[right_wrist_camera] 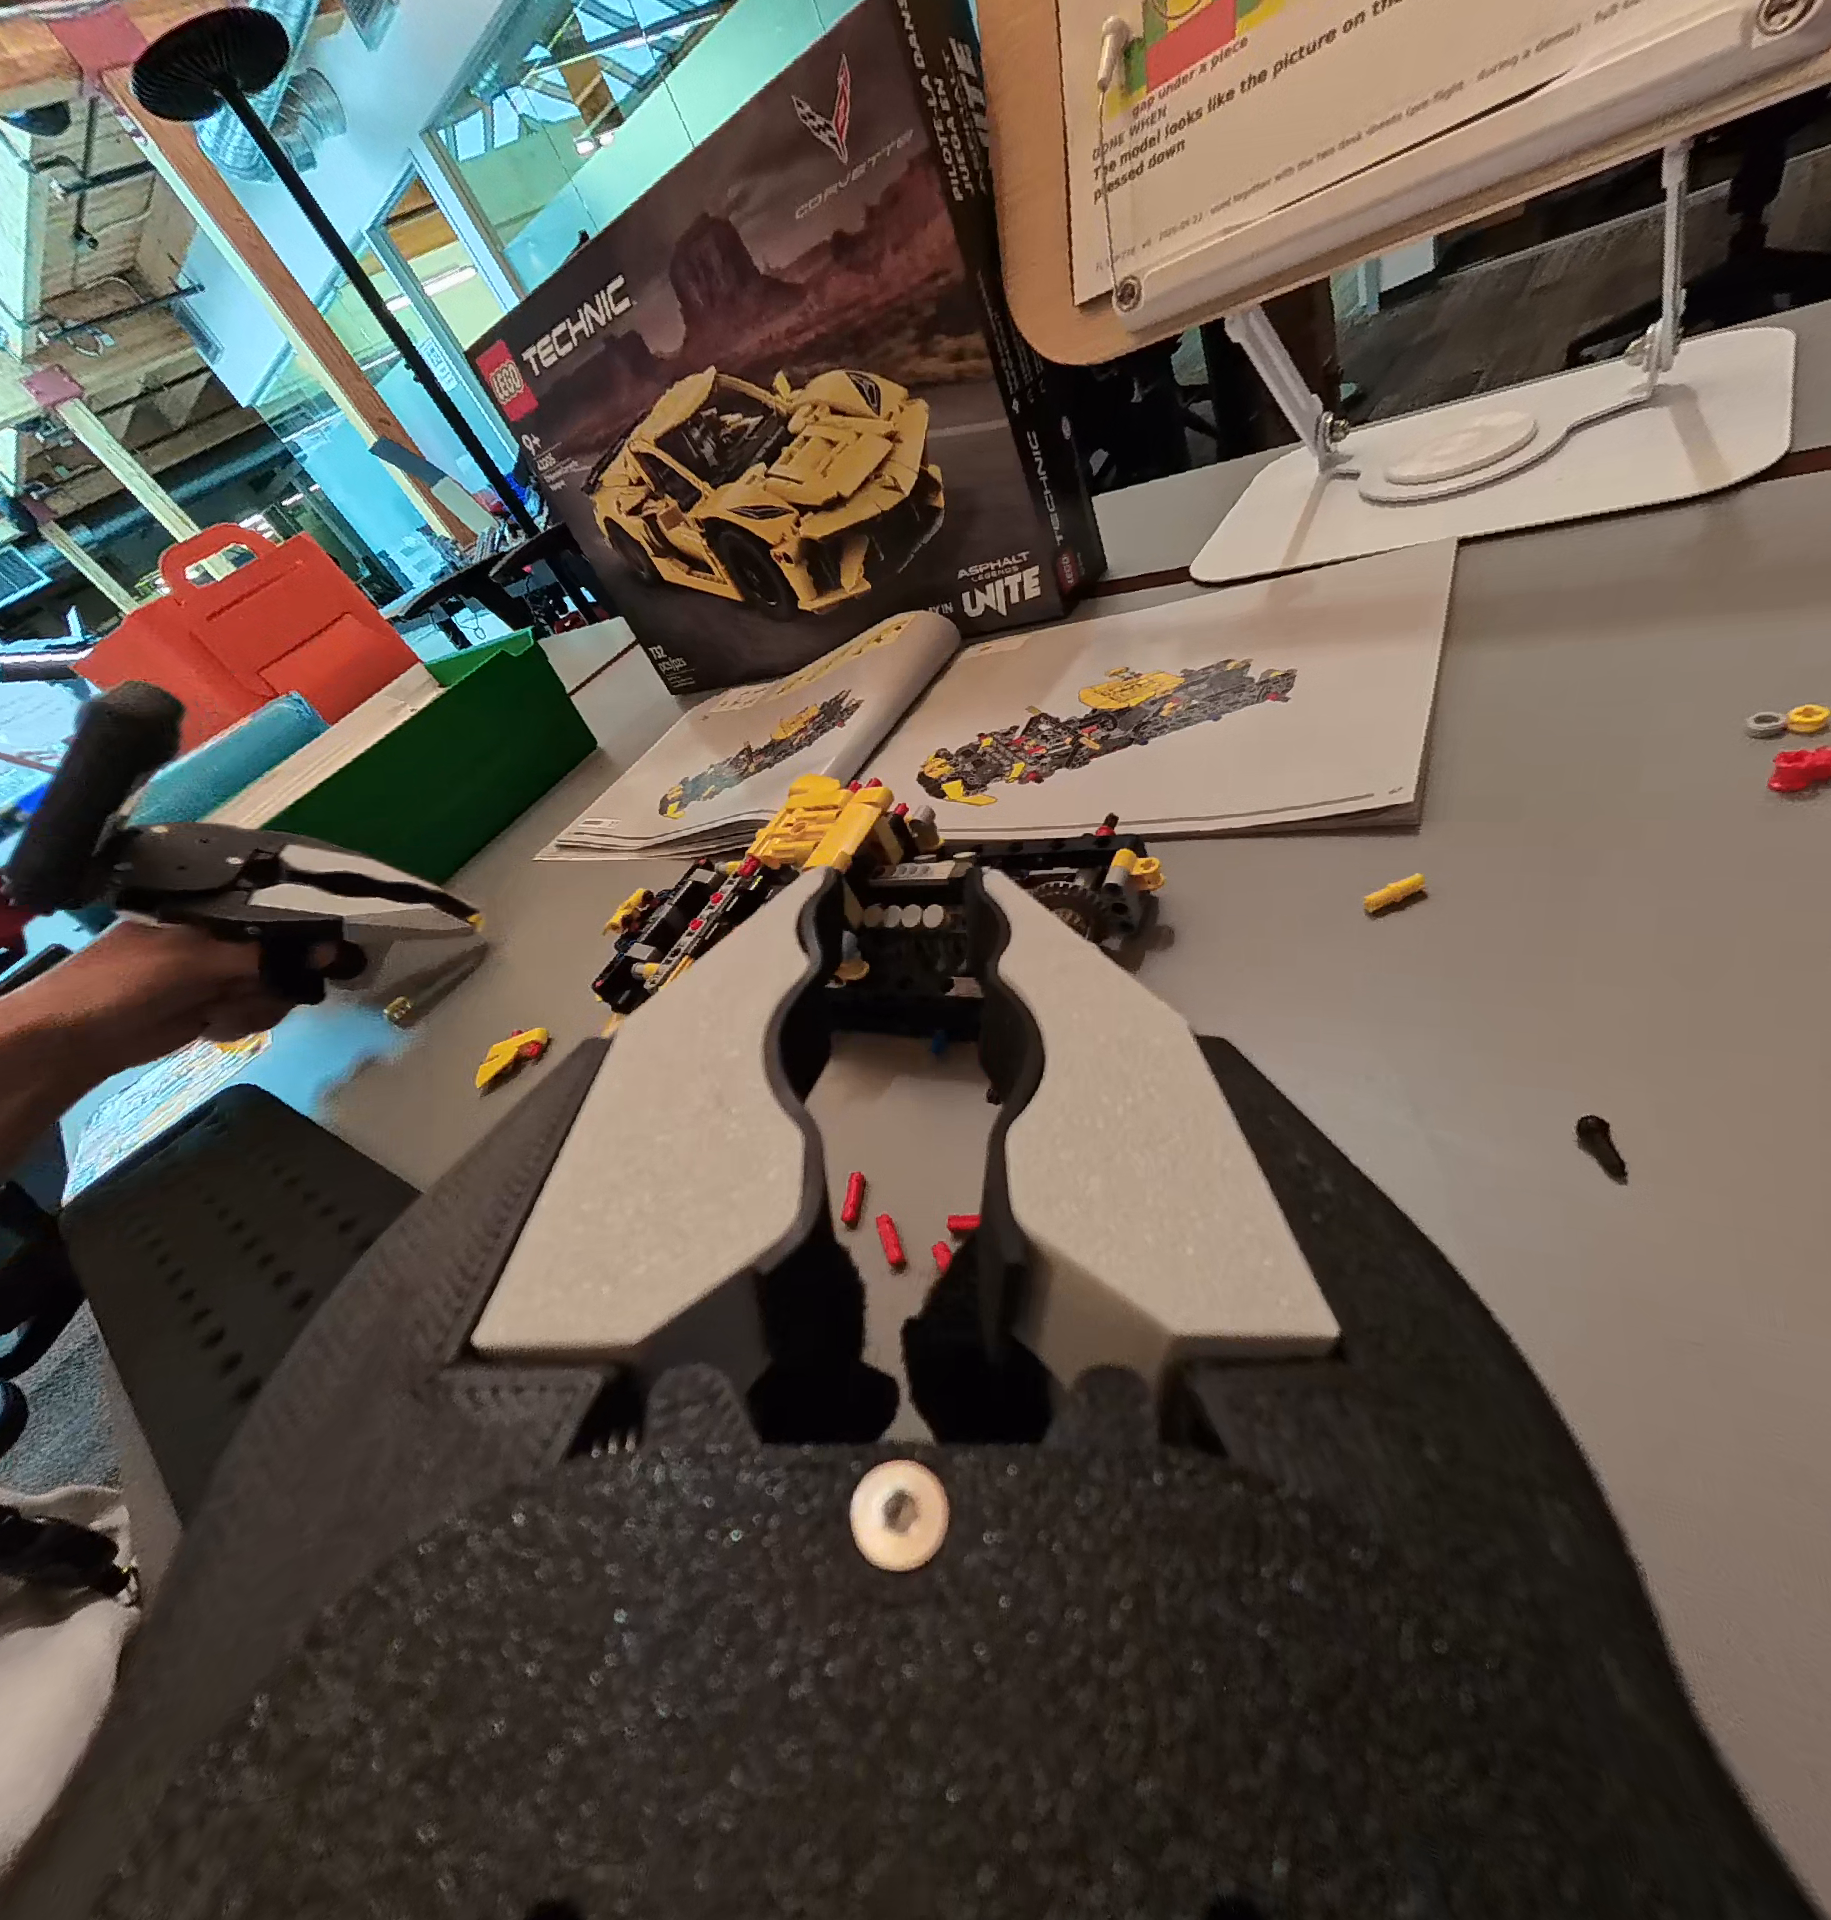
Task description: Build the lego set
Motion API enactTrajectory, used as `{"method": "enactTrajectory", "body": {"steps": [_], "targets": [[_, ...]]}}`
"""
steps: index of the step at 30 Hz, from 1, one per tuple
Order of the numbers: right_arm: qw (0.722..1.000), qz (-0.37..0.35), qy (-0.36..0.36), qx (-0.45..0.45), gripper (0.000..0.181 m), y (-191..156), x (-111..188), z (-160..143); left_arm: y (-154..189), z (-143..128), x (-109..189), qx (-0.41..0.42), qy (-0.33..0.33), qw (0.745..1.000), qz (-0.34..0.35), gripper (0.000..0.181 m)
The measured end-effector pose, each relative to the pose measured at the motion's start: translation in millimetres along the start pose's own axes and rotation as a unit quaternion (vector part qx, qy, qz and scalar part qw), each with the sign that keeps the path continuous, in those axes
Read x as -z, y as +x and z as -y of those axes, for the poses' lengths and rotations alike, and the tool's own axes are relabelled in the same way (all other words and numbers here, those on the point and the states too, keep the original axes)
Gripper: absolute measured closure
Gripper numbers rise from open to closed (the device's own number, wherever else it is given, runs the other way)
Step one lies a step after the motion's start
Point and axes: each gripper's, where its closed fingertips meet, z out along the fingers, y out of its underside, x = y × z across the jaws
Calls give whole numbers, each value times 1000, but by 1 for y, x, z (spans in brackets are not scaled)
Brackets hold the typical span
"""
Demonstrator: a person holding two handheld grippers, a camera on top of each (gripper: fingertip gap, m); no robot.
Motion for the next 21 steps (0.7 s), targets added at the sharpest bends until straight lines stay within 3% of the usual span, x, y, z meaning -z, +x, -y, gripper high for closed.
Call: {"method": "enactTrajectory", "body": {"steps": [7, 13, 18, 21], "targets": [[1000, -2, 1, -1, 160, 0, 0, 0, -3, -23, 5, 26, -20, 999, 1, 166], [1000, -1, 1, 0, 160, 0, 0, 0, -5, -22, 4, 32, -14, 999, 5, 163], [1000, -1, 4, -2, 160, 0, 1, 1, -6, -18, 36, 83, 25, 996, -5, 157], [1000, -2, -2, 0, 160, 0, 0, -1, 12, -36, 44, 60, -8, 998, -18, 156]]}}
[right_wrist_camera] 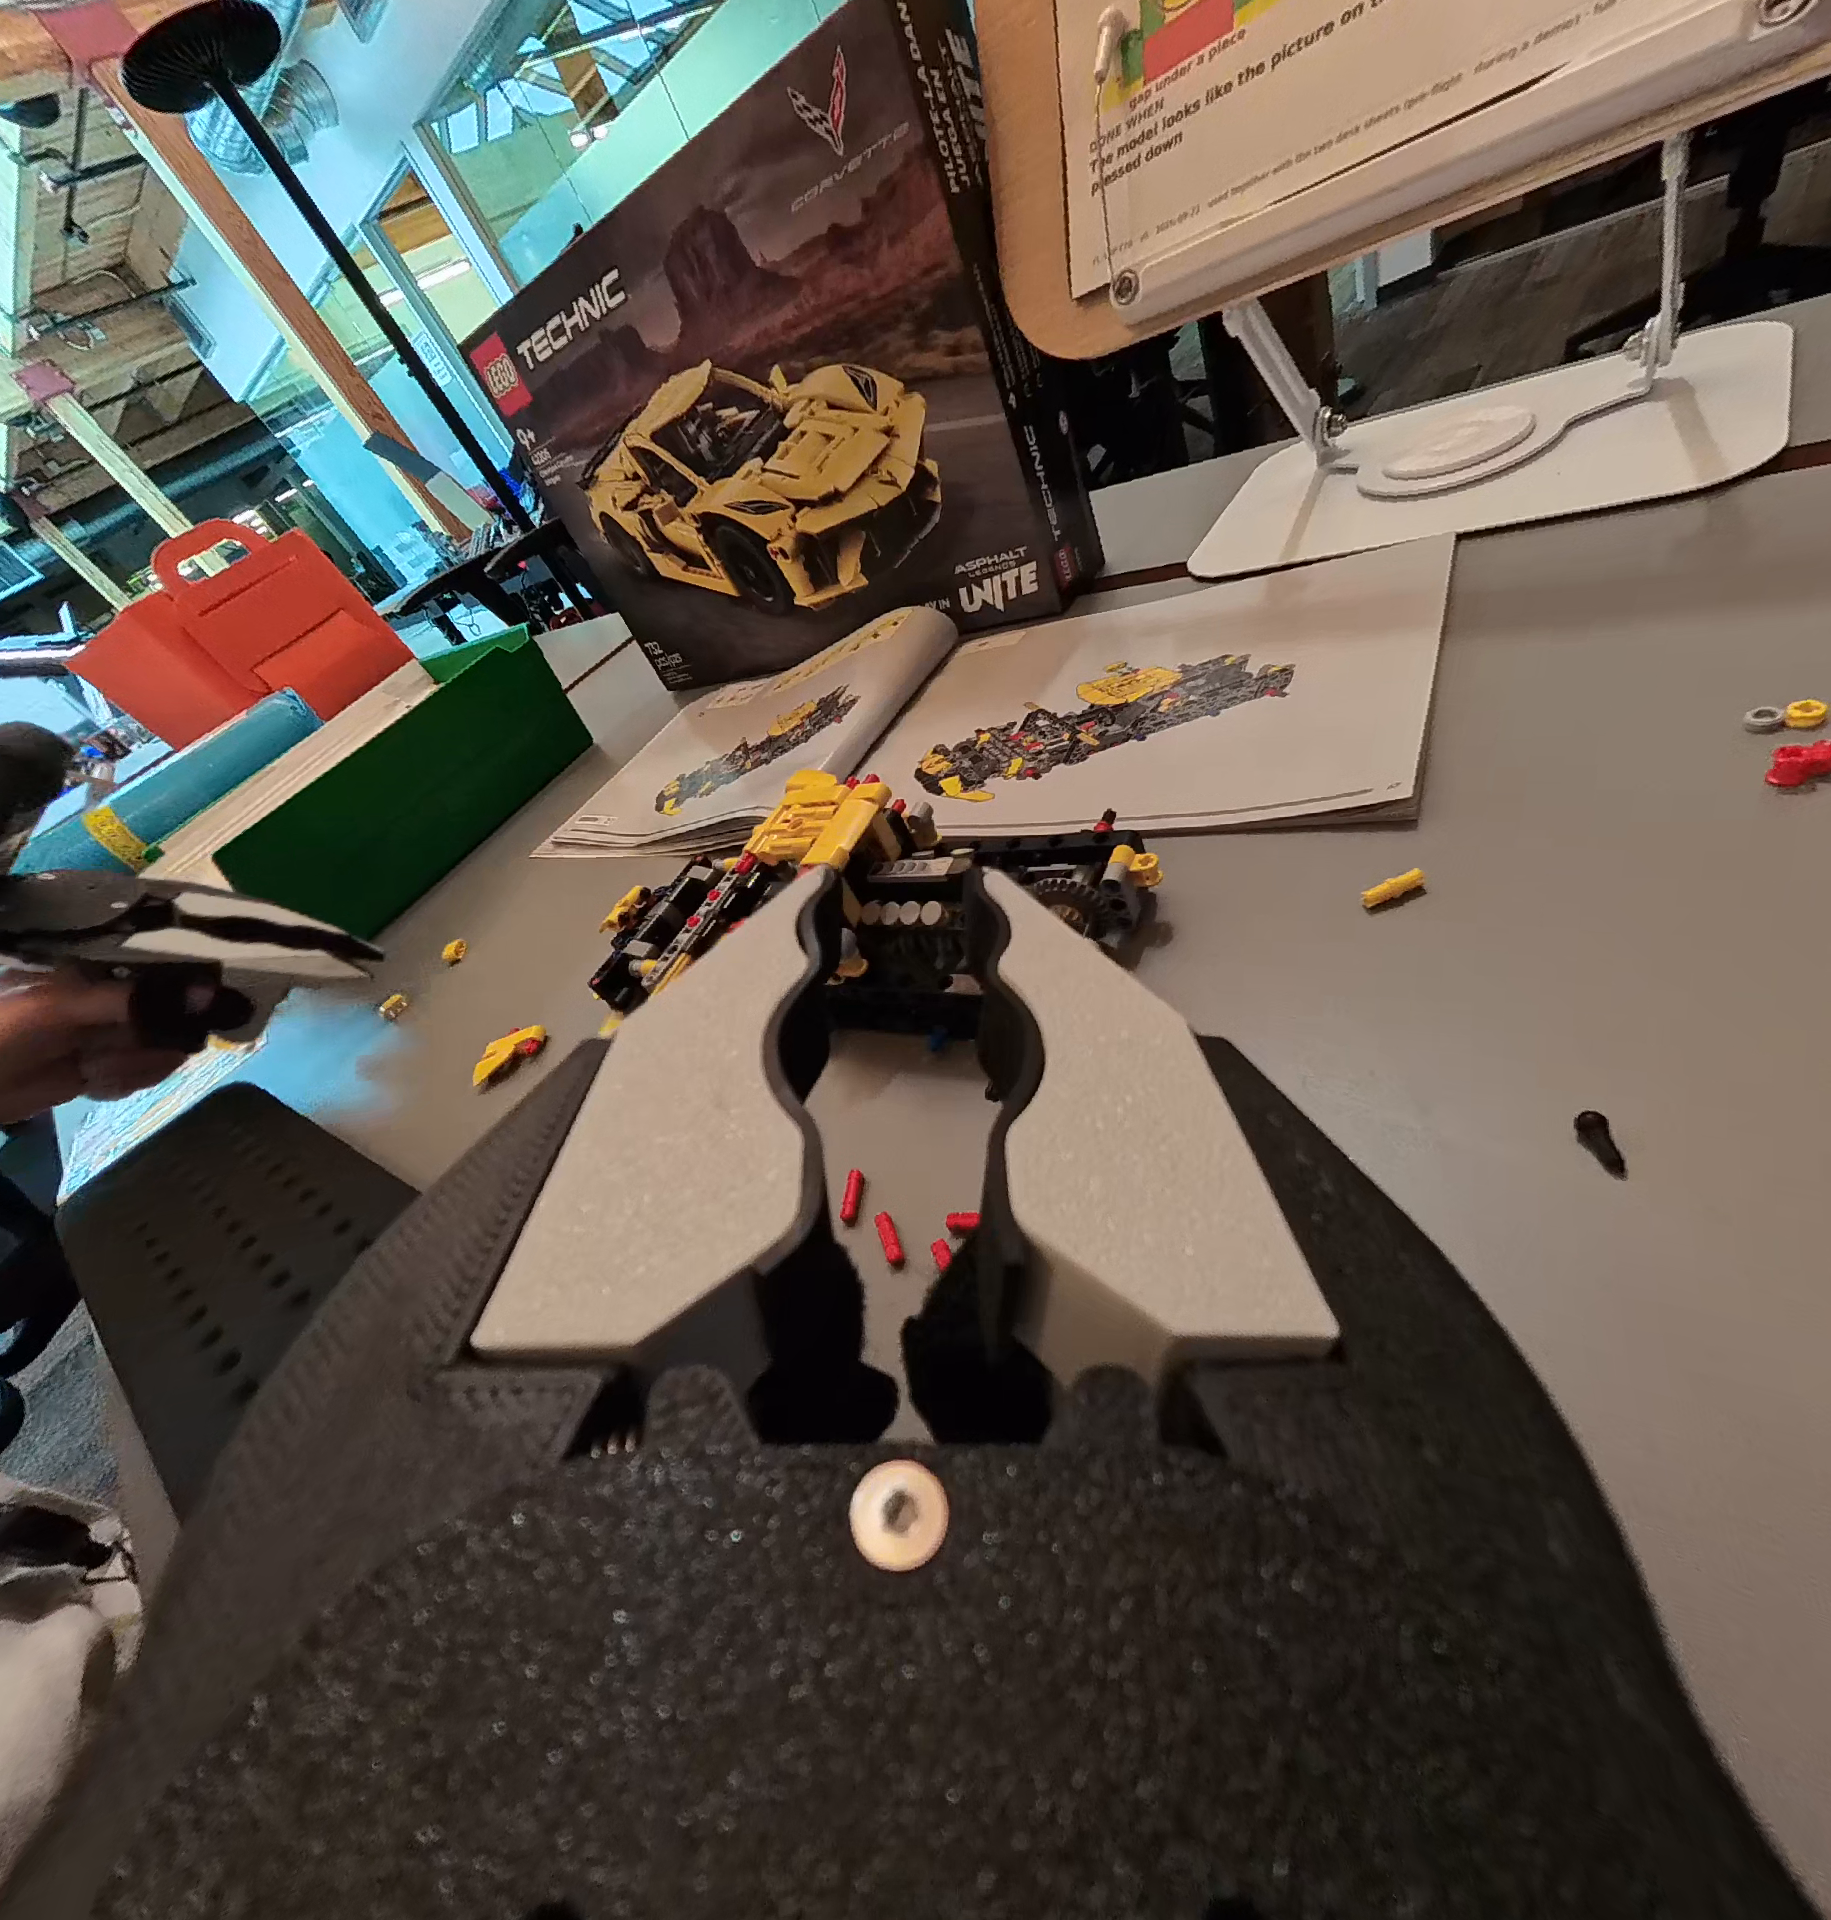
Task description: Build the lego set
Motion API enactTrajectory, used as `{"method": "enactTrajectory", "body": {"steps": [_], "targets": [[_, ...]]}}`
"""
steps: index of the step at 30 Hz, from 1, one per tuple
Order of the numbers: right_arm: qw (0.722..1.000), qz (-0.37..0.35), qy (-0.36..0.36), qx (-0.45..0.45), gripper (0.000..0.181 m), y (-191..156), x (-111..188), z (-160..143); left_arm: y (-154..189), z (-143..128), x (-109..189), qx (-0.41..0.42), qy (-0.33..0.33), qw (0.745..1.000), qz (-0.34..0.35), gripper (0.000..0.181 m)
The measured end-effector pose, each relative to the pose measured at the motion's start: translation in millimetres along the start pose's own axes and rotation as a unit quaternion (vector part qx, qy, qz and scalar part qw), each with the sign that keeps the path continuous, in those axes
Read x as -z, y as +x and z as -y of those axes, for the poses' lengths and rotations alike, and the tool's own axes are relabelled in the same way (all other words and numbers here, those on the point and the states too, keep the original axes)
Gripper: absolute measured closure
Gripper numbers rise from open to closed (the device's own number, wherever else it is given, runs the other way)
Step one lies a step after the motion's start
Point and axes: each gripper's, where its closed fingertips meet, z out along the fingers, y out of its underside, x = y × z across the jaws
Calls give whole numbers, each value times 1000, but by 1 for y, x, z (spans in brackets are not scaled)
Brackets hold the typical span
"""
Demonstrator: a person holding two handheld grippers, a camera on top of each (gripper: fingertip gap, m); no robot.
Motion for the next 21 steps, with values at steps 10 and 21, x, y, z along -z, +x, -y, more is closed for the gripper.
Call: {"method": "enactTrajectory", "body": {"steps": [10, 21], "targets": [[1000, 0, -4, 10, 160, -2, -1, -1, -1, -13, -15, -32, -25, 998, 45, 173], [1000, 1, -3, 6, 160, -1, 0, -1, -17, 0, -25, -7, -19, 998, 53, 164]]}}
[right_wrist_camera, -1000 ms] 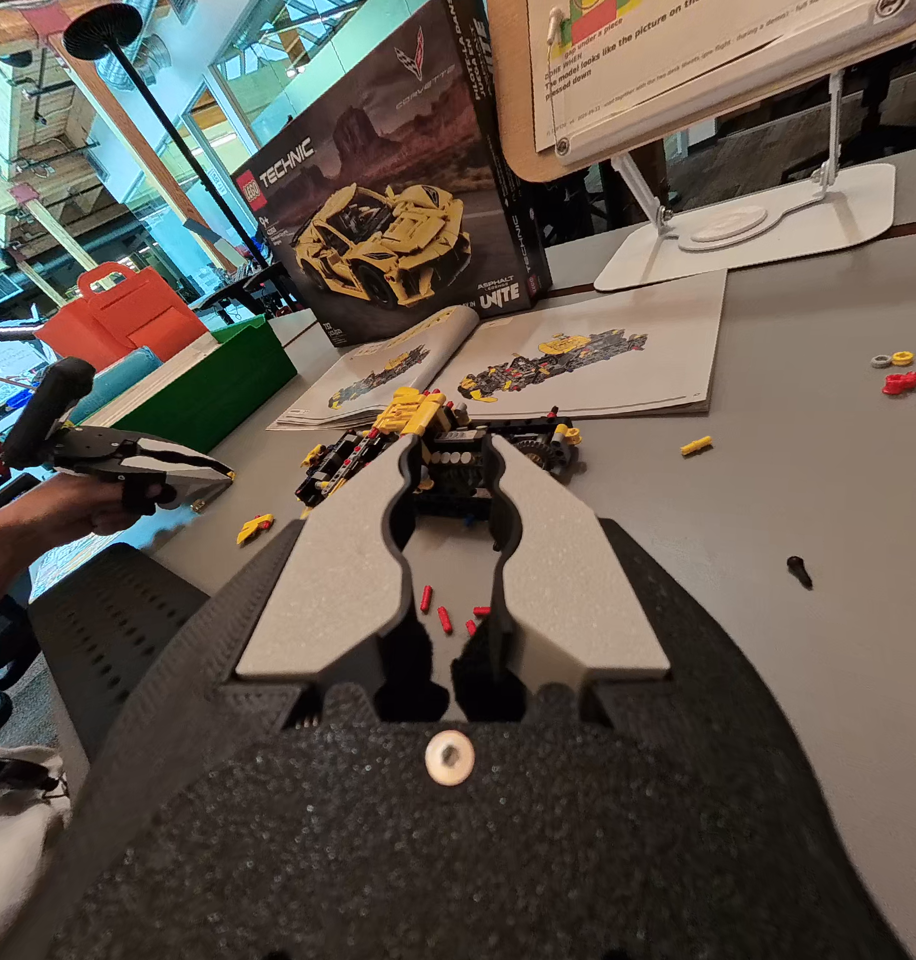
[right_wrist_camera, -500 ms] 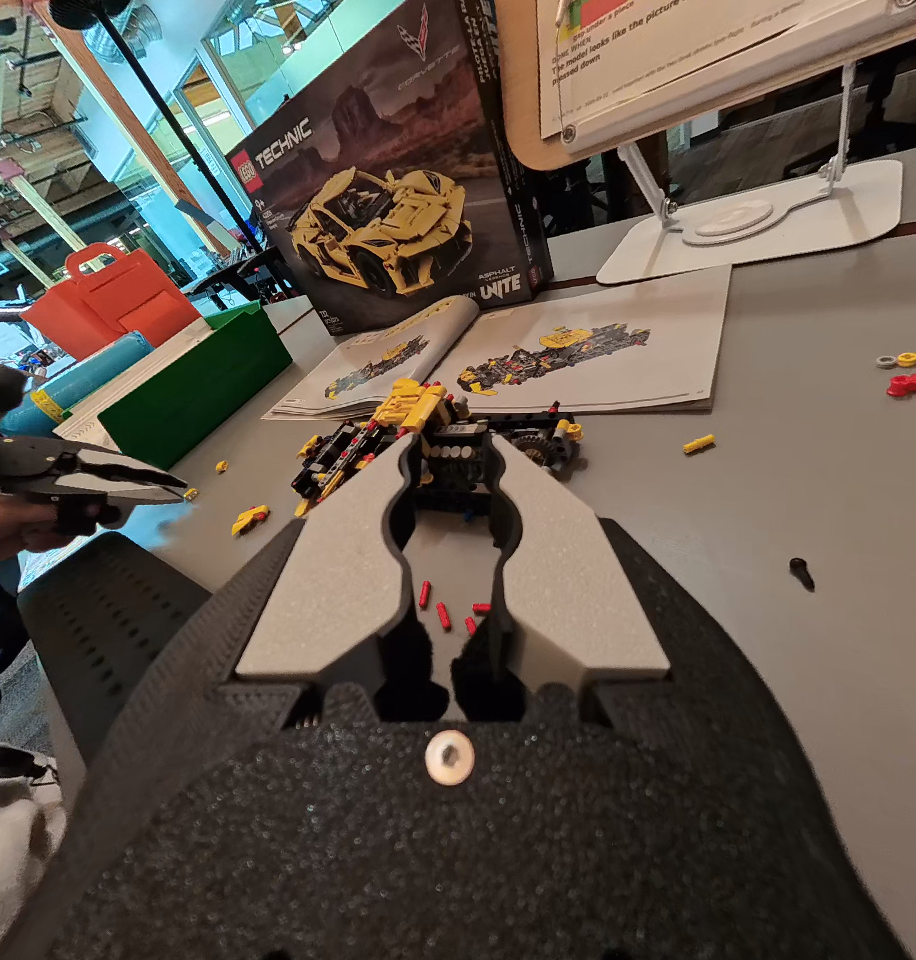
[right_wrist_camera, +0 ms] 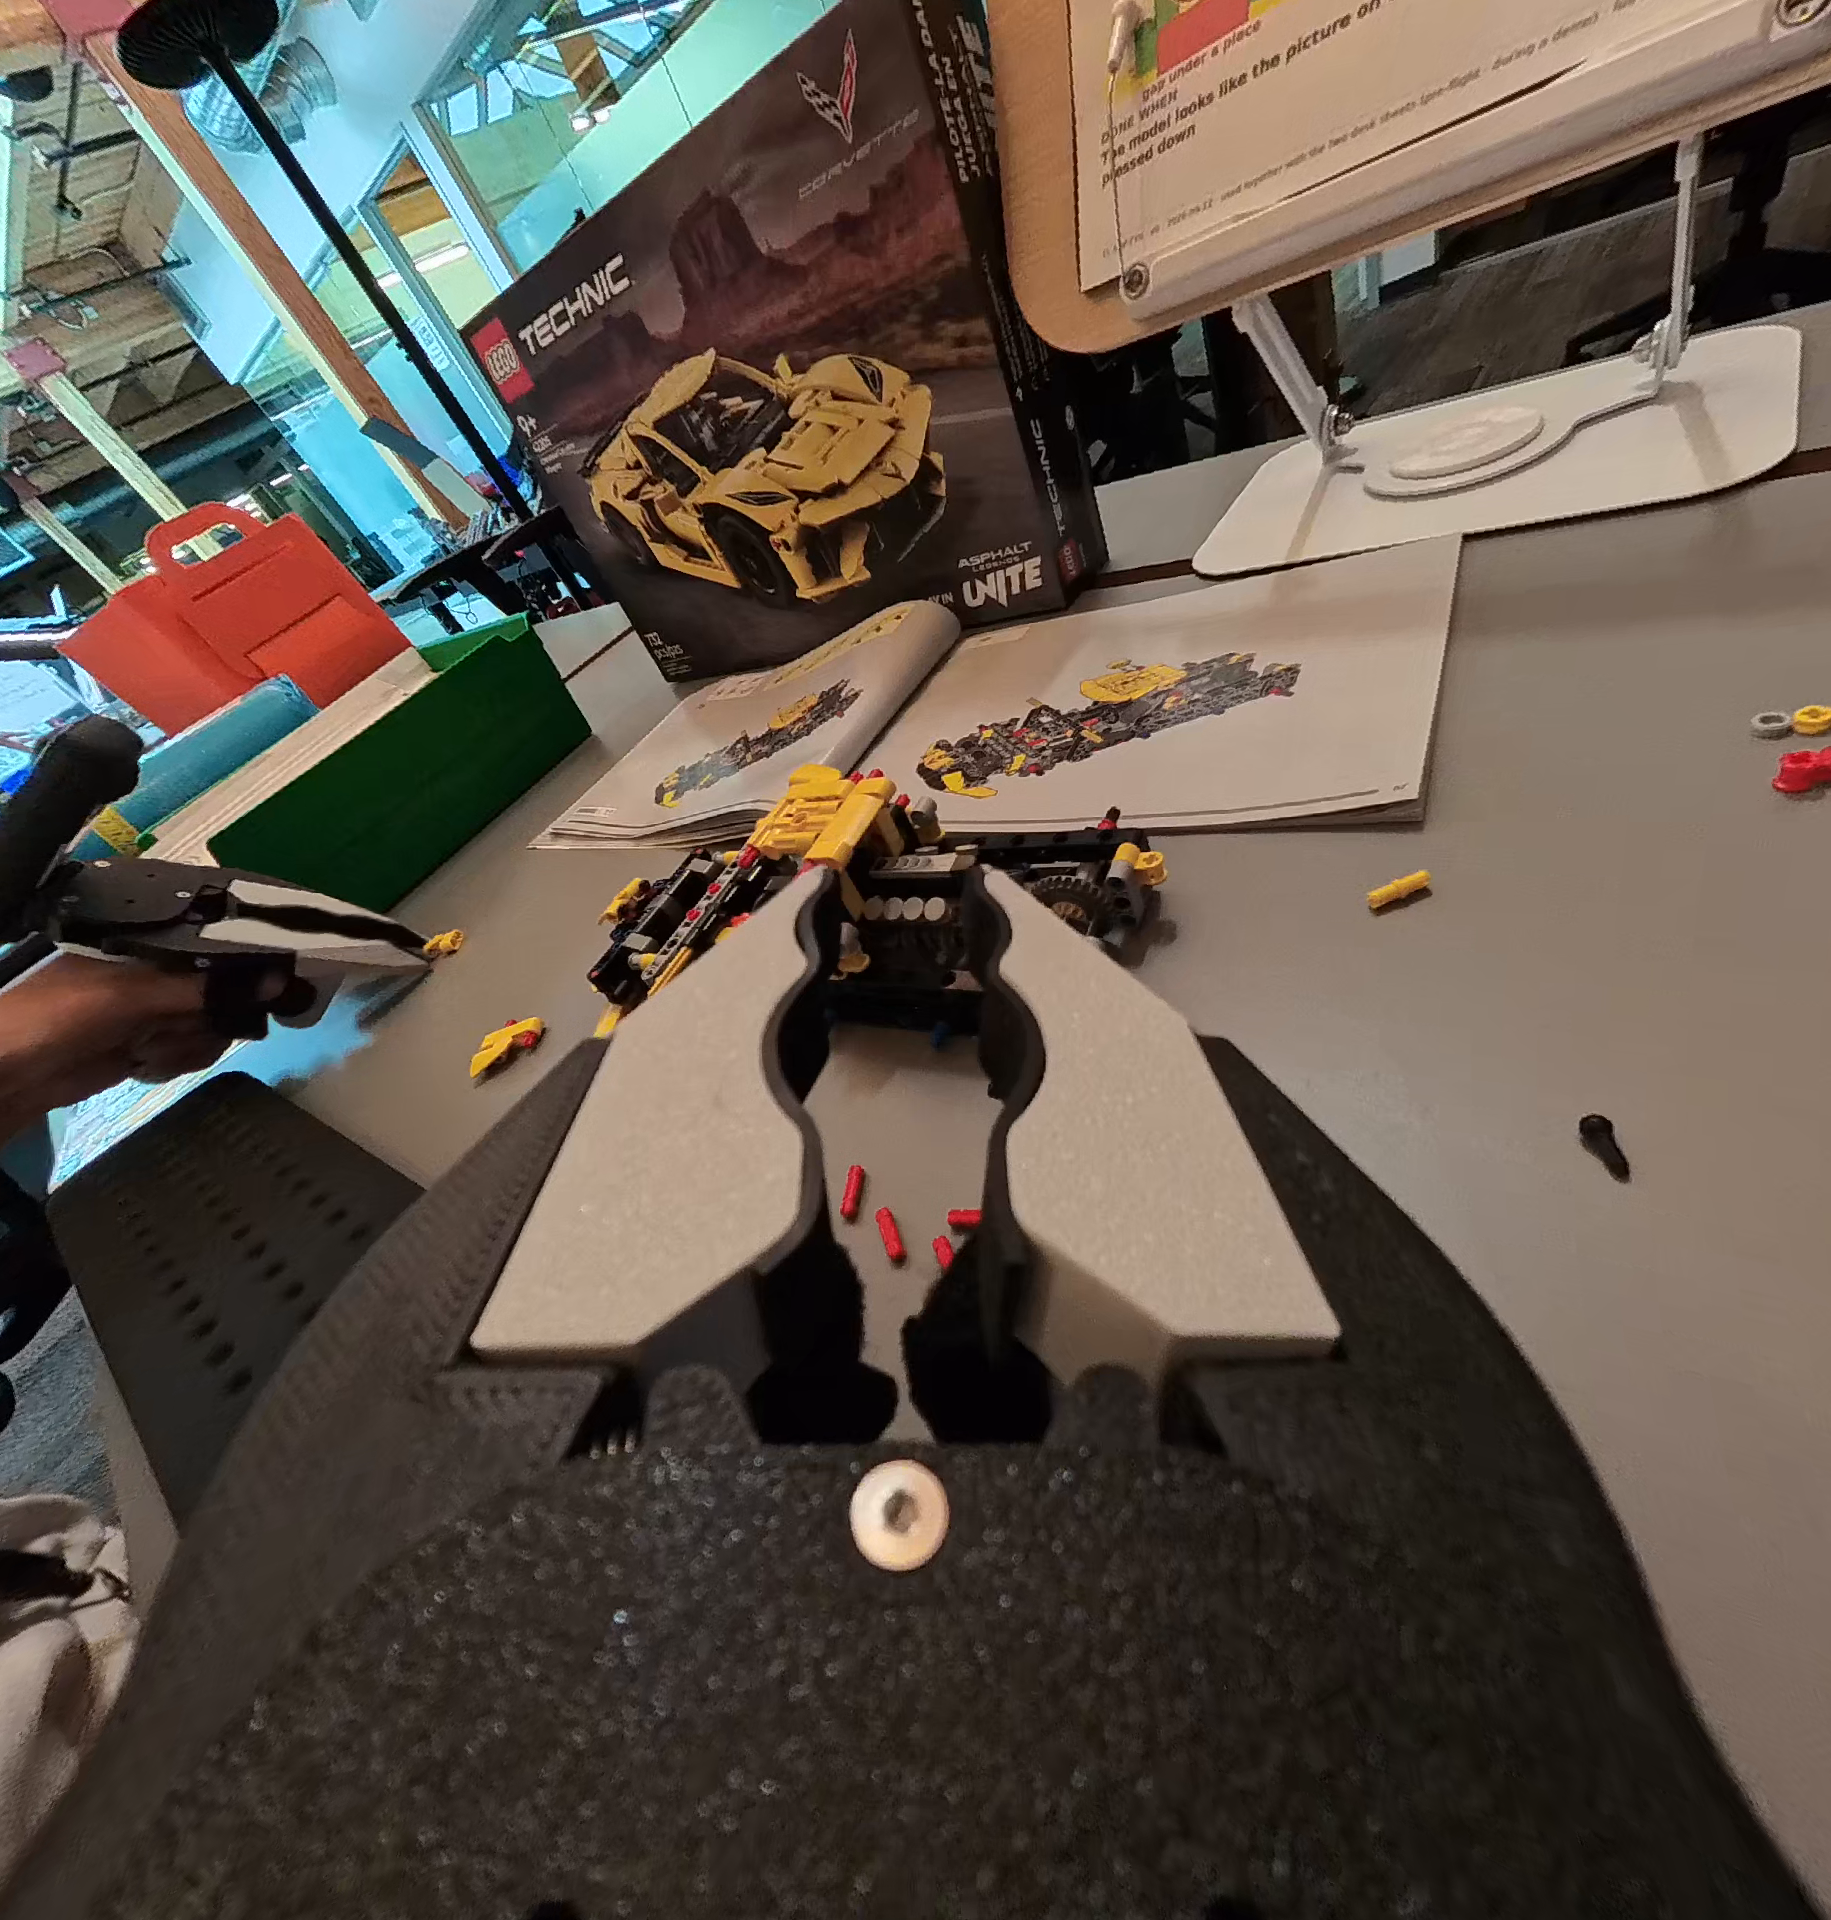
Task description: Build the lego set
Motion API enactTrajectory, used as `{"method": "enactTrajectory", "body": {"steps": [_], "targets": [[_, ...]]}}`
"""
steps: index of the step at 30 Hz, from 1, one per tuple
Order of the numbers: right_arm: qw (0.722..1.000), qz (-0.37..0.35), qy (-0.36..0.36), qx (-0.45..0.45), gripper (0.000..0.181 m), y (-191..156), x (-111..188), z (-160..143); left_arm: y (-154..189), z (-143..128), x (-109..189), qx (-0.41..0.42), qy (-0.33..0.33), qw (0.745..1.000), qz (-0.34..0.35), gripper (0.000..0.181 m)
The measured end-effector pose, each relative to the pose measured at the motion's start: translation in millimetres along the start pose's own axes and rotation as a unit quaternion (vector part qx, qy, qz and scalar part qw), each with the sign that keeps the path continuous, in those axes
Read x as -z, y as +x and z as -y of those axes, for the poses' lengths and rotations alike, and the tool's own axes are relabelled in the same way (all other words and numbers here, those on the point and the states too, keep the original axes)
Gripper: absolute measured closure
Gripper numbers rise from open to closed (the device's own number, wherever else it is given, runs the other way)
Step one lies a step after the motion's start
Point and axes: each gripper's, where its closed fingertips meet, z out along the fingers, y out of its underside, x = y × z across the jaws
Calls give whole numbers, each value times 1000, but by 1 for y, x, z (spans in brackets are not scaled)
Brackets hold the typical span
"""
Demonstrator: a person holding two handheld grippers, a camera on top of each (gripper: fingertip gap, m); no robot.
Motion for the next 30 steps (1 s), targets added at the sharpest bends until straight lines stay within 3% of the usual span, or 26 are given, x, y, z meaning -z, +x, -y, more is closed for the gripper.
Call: {"method": "enactTrajectory", "body": {"steps": [3, 6, 9, 11, 15, 17, 20, 23, 30], "targets": [[1000, -5, 1, 0, 159, 1, 0, 0, 1, 11, 12, -3, 15, 1000, 19, 154], [999, -30, 24, 10, 160, 8, 6, 8, 16, 50, 28, -19, 87, 996, 7, 154], [990, -121, 43, 57, 158, 39, 19, 22, 59, 93, 33, -4, 194, 976, -102, 154], [972, -206, 30, 111, 157, 69, 34, 29, 80, 108, 22, 17, 226, 962, -153, 153], [947, -302, 9, 108, 161, 108, 53, 26, 85, 130, -6, 77, 274, 947, -151, 153], [959, -271, -7, 84, 161, 102, 45, 19, 83, 130, -9, 64, 242, 957, -148, 153], [964, -242, -44, 98, 164, 94, 32, 8, 54, 126, -8, 49, 265, 960, -75, 154], [971, -205, -74, 102, 162, 85, 18, -3, 37, 119, -4, 71, 262, 961, -59, 154], [974, -175, -86, 113, 167, 87, -6, 0, 20, 116, -1, 71, 265, 962, 3, 154]]}}
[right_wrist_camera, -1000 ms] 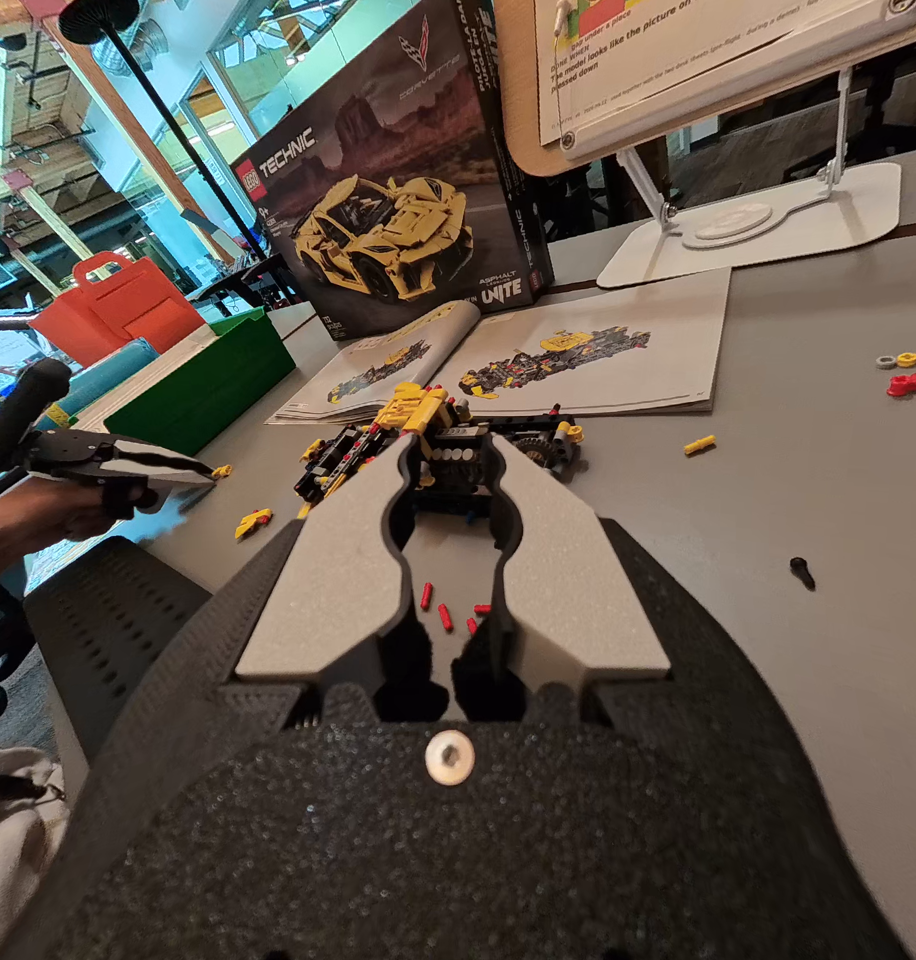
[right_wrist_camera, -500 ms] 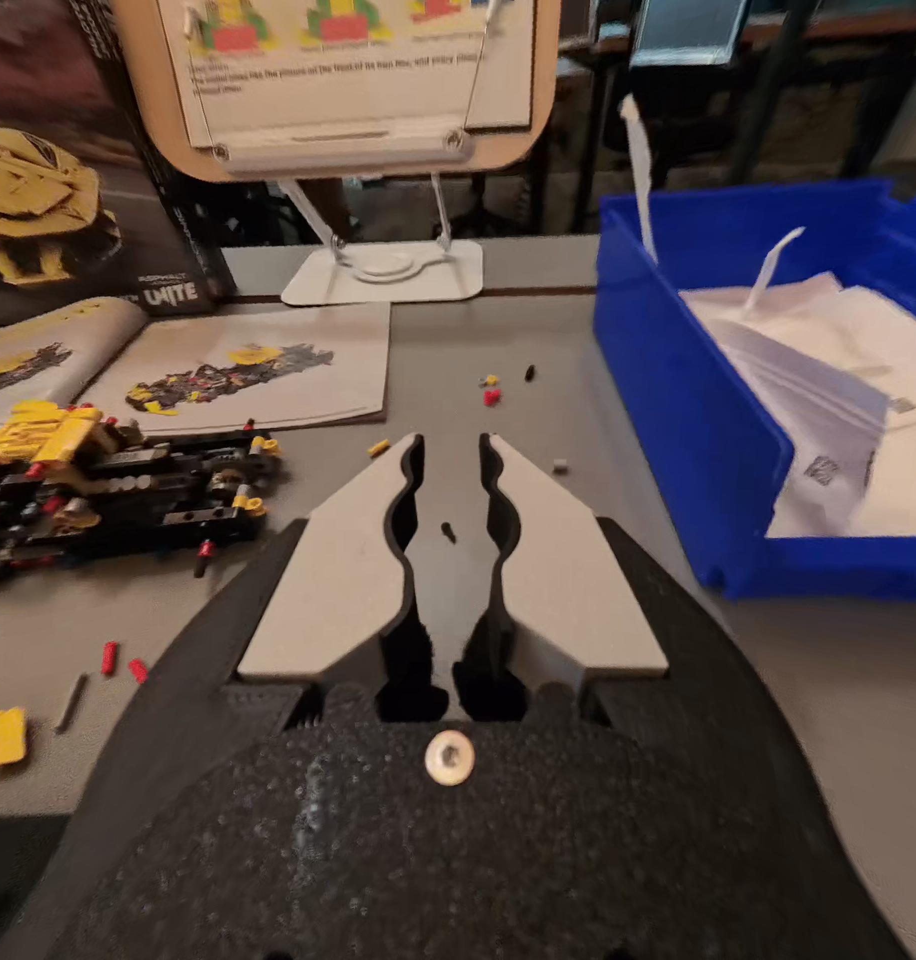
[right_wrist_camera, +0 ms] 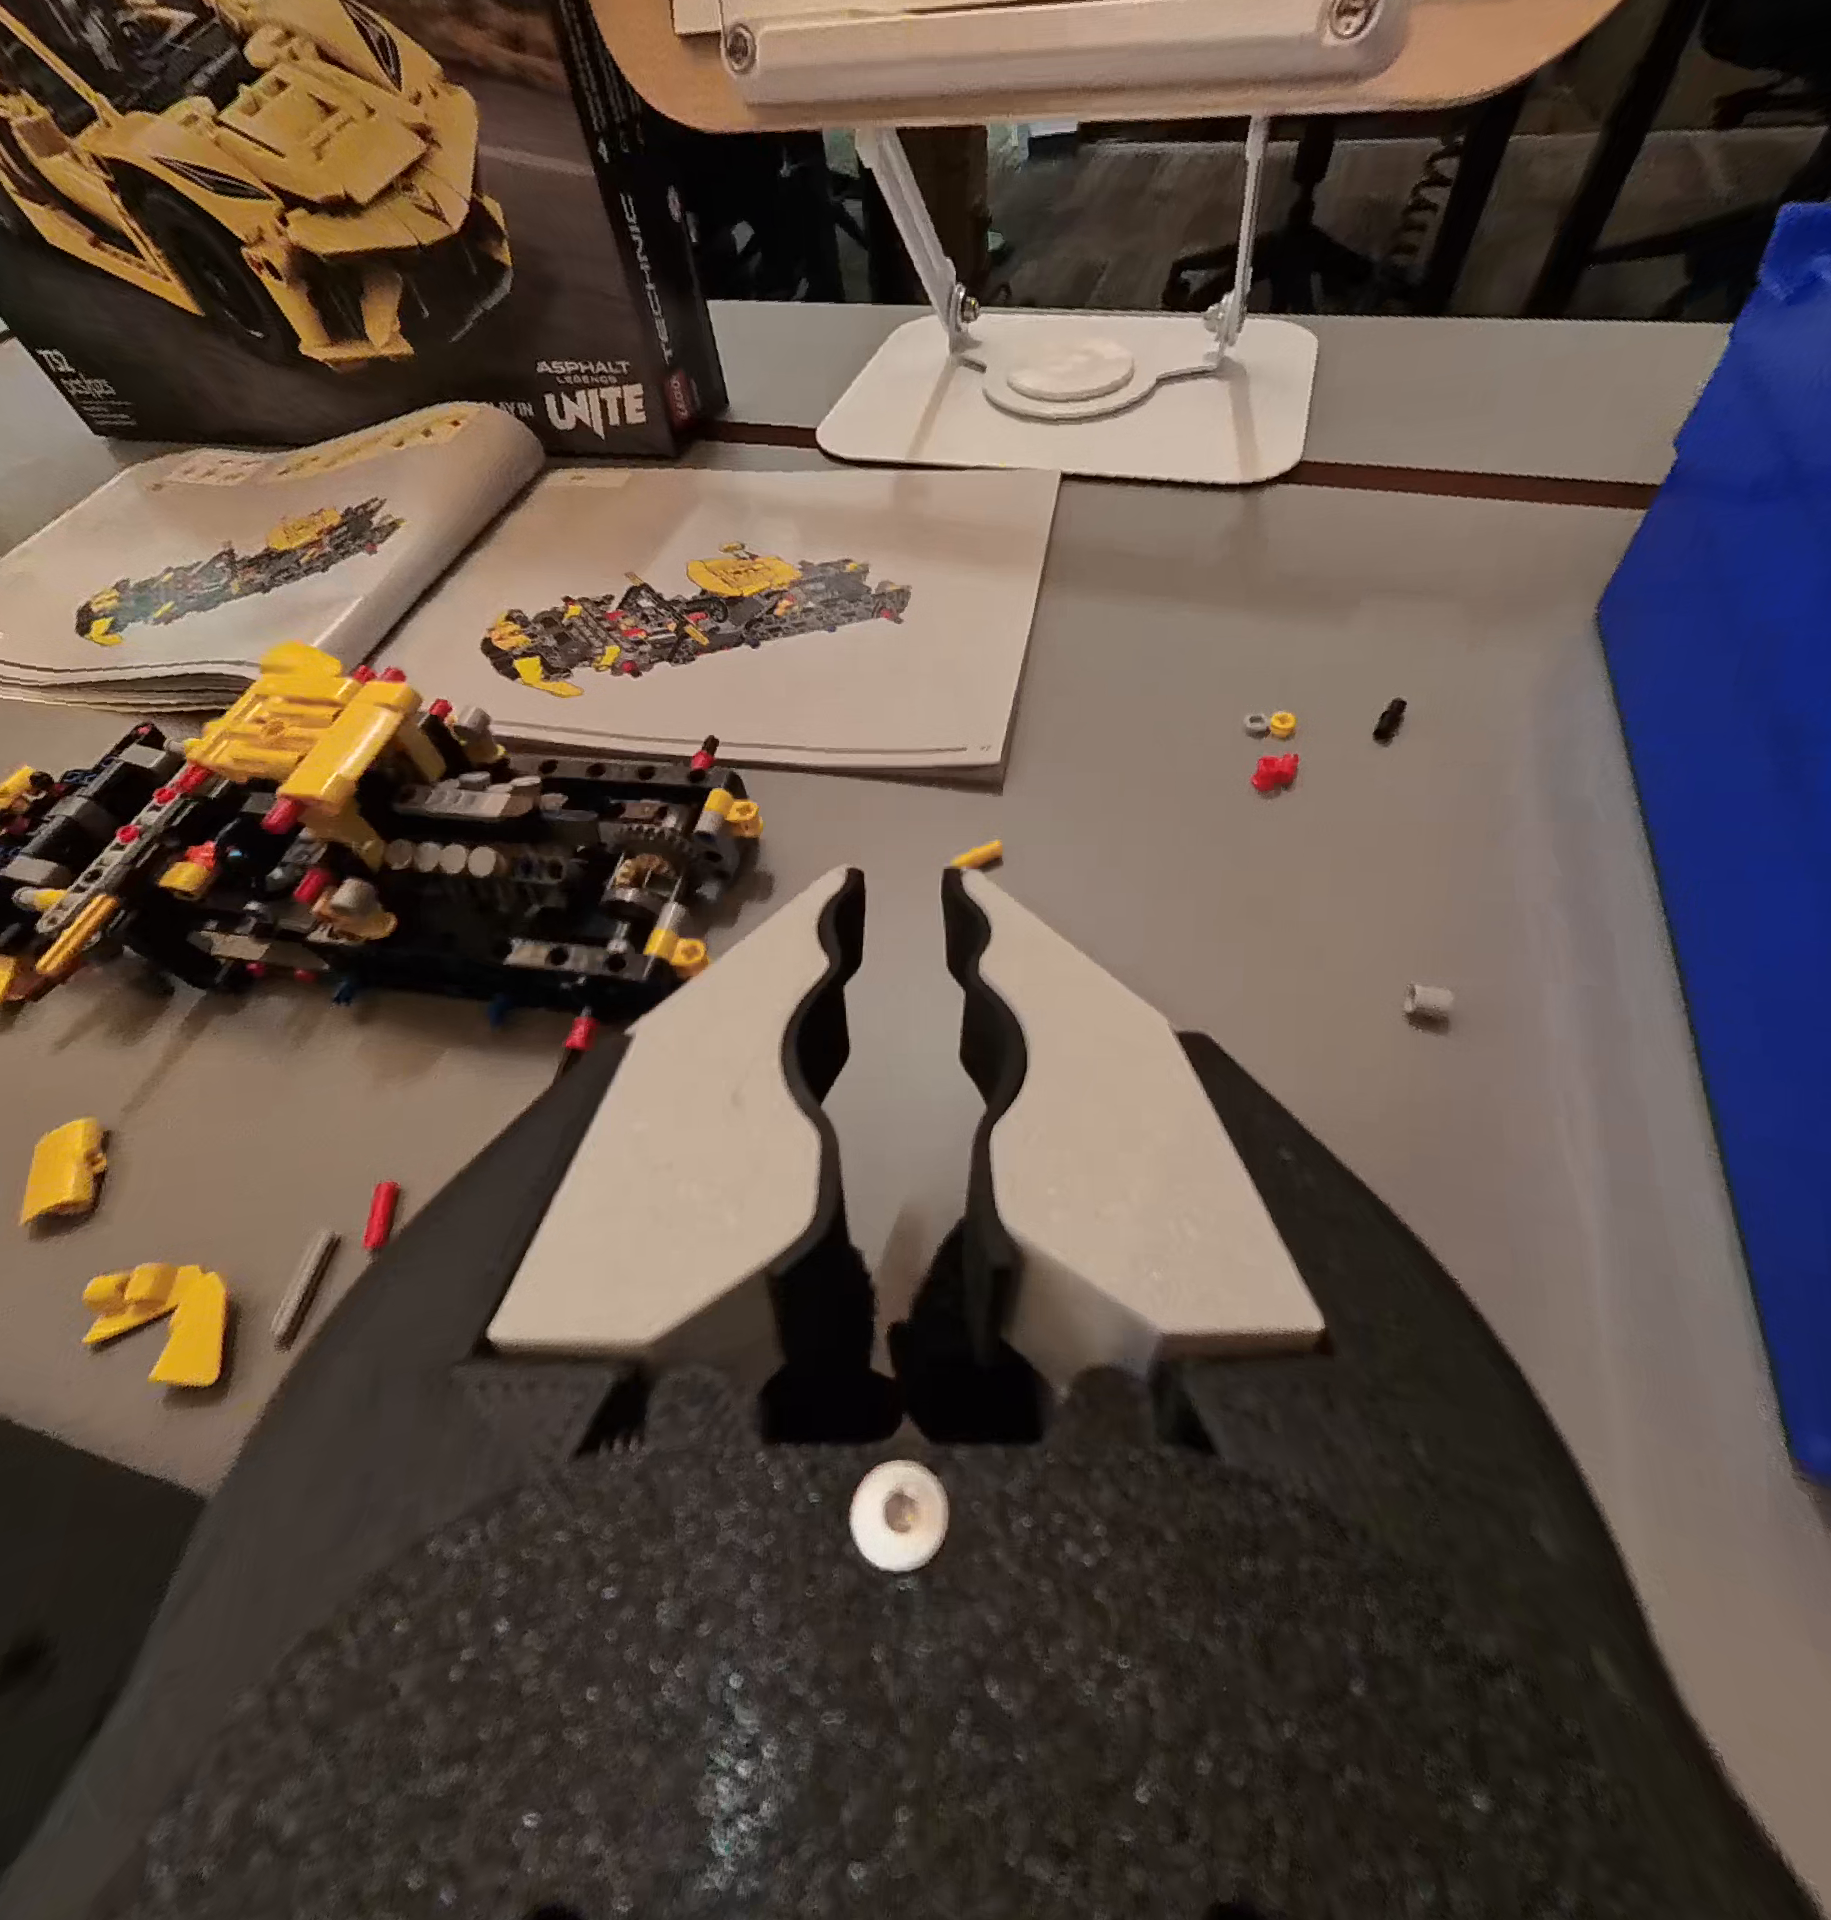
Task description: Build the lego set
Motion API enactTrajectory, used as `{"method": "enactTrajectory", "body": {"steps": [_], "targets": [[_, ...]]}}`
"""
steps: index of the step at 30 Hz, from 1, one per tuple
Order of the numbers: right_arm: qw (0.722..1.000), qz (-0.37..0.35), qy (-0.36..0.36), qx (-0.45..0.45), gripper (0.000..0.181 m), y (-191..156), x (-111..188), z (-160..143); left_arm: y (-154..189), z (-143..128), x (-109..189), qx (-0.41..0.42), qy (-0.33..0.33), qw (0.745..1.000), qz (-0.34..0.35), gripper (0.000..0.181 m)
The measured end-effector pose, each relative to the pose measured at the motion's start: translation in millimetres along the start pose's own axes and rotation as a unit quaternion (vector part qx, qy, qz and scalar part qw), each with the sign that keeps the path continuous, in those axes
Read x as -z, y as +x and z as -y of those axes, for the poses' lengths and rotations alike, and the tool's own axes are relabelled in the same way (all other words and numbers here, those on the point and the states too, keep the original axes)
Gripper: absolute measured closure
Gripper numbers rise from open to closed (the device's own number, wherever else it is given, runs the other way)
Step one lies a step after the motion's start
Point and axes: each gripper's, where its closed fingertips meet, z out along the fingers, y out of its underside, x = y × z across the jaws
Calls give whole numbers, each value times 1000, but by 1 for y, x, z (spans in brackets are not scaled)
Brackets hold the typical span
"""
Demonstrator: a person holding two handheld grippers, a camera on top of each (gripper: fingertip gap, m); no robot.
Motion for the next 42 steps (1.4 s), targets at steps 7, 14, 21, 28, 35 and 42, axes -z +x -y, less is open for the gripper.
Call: {"method": "enactTrajectory", "body": {"steps": [7, 14, 21, 28, 35, 42], "targets": [[999, -4, -22, 29, 168, 7, -30, 0, 9, -4, -5, 24, -20, 999, -40, 154], [997, -18, -35, 71, 170, 10, -47, 1, 6, -2, -10, 0, -22, 999, -29, 154], [997, 7, -37, 69, 170, 4, -58, 3, 4, -5, -15, 5, -34, 999, -27, 154], [997, 3, -31, 69, 171, 5, -57, 5, 0, -12, -19, 19, -51, 998, -23, 154], [998, 8, -30, 57, 171, 6, -57, 6, -2, -16, -21, 15, -60, 998, -19, 154], [998, 6, -35, 61, 172, 7, -58, 4, -1, -16, -22, 23, -62, 997, -26, 153]]}}
